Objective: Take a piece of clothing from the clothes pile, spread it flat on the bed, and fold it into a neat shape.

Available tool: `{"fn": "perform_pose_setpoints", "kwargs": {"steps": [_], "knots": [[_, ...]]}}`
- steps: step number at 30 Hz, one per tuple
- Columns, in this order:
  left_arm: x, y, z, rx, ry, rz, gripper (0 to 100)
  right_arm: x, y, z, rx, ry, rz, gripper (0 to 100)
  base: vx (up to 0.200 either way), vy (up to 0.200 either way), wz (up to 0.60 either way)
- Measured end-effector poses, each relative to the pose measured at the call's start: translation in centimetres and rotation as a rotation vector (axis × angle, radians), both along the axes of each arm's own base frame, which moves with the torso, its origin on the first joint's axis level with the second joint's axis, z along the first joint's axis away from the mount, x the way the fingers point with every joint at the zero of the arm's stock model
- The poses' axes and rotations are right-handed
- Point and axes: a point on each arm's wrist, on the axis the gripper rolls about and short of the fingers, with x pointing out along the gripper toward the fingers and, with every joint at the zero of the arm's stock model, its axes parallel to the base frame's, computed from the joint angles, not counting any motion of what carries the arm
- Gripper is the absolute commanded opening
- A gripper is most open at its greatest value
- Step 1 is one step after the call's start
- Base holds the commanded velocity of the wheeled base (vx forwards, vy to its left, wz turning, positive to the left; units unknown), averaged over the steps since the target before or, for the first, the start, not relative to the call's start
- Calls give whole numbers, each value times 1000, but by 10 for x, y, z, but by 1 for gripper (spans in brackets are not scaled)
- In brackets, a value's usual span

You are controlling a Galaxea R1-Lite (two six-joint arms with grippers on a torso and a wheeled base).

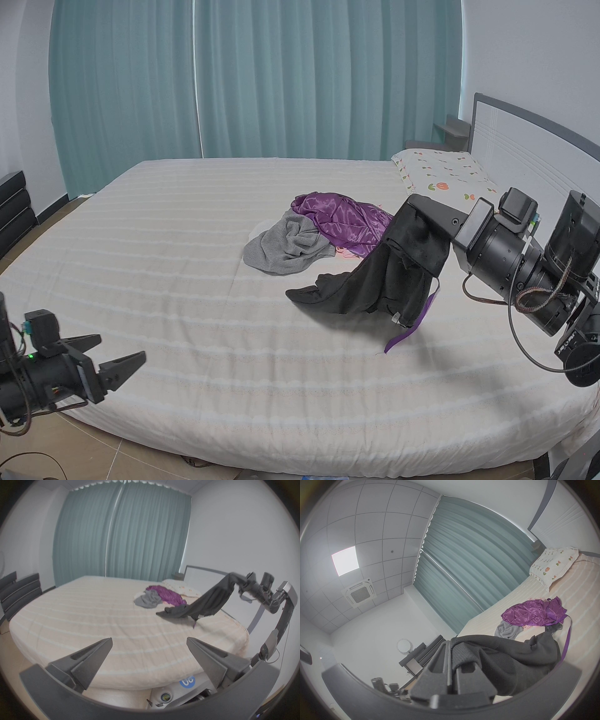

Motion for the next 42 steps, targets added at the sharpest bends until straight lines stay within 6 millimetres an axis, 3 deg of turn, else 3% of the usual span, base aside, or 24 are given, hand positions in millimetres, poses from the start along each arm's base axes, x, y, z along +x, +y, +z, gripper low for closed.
{"fn": "perform_pose_setpoints", "kwargs": {"steps": [8,19,29,42], "knots": [[59,-33,-34,4,121,-101,100,-2,-1,6,10,-17,-2,0,0,0,0],[113,-97,-80,-29,178,-159,100,-3,0,7,8,-19,4,0,0,0,0],[144,-147,-108,-61,219,-193,100,-5,1,10,15,-29,10,0,0,0,0],[182,-201,-121,-156,190,-201,100,-13,5,15,2,-61,34,0,0,0,0]]}}
